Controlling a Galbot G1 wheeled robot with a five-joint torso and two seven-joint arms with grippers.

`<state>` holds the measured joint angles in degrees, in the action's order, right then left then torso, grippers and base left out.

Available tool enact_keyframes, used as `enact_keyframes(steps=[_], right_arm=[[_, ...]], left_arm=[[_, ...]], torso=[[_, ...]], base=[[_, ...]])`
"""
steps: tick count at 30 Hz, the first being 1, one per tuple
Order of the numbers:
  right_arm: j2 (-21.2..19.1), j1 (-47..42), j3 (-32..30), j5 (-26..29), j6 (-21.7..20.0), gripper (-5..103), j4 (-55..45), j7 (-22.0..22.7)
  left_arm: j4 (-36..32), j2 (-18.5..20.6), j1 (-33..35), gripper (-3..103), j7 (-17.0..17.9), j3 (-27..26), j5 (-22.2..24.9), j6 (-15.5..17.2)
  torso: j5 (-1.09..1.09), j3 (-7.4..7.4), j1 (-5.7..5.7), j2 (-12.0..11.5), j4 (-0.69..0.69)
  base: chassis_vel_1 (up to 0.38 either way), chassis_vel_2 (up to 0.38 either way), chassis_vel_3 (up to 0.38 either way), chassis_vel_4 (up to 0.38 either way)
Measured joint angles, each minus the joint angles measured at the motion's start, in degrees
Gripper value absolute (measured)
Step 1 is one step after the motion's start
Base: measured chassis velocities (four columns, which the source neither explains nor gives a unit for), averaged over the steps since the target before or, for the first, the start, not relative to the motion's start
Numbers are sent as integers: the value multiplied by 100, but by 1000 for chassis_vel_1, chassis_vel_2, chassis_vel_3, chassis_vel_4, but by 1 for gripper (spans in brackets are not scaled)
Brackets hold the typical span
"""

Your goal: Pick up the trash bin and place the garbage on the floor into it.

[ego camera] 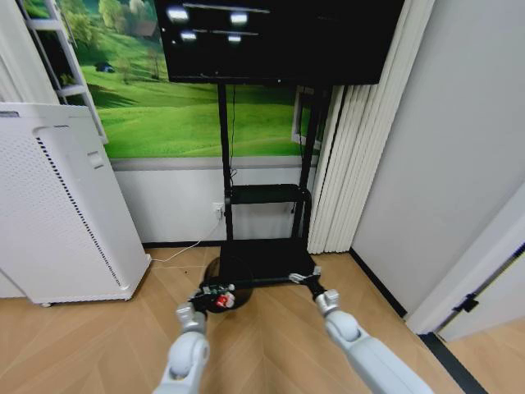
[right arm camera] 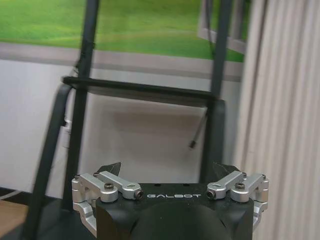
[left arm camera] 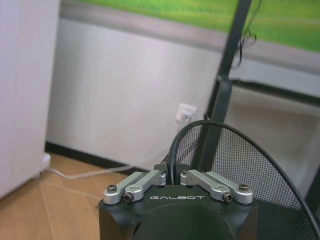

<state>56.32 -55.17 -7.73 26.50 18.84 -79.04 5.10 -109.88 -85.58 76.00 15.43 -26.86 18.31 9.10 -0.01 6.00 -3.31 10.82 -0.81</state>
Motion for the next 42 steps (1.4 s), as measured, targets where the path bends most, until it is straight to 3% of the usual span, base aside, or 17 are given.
enact_keyframes(steps=[3,11,14,18,33,42], right_arm=[[-21,-93,-233,0,5,100,129,1],[58,-536,-1068,-132,587,100,705,-572],[120,-878,-1599,-466,943,100,790,-797],[189,-1287,-1992,-899,1017,100,782,-827],[294,-1843,-2358,-1036,1358,100,483,-901],[311,-1903,-2385,-1068,1411,100,419,-940]], left_arm=[[-338,94,230,6,-17,-135,46,-80],[-1333,232,1012,6,-91,-847,189,-220],[-1764,252,1443,6,-153,-1237,255,-311],[-1956,246,1759,6,-214,-1419,244,-434],[-2292,-100,2293,6,-304,-1461,-45,-669],[-2326,-232,2474,6,-287,-1453,-80,-739]], torso=[[1,0,0,0,0],[1,0,0,0,0],[1,-1,0,0,3],[-1,0,0,0,-1],[1,-1,1,1,0],[0,0,1,1,2]], base=[[0,0,0,0],[0,0,0,0],[0,0,0,0],[0,0,0,0],[101,26,-106,-35],[211,209,-222,-196]])
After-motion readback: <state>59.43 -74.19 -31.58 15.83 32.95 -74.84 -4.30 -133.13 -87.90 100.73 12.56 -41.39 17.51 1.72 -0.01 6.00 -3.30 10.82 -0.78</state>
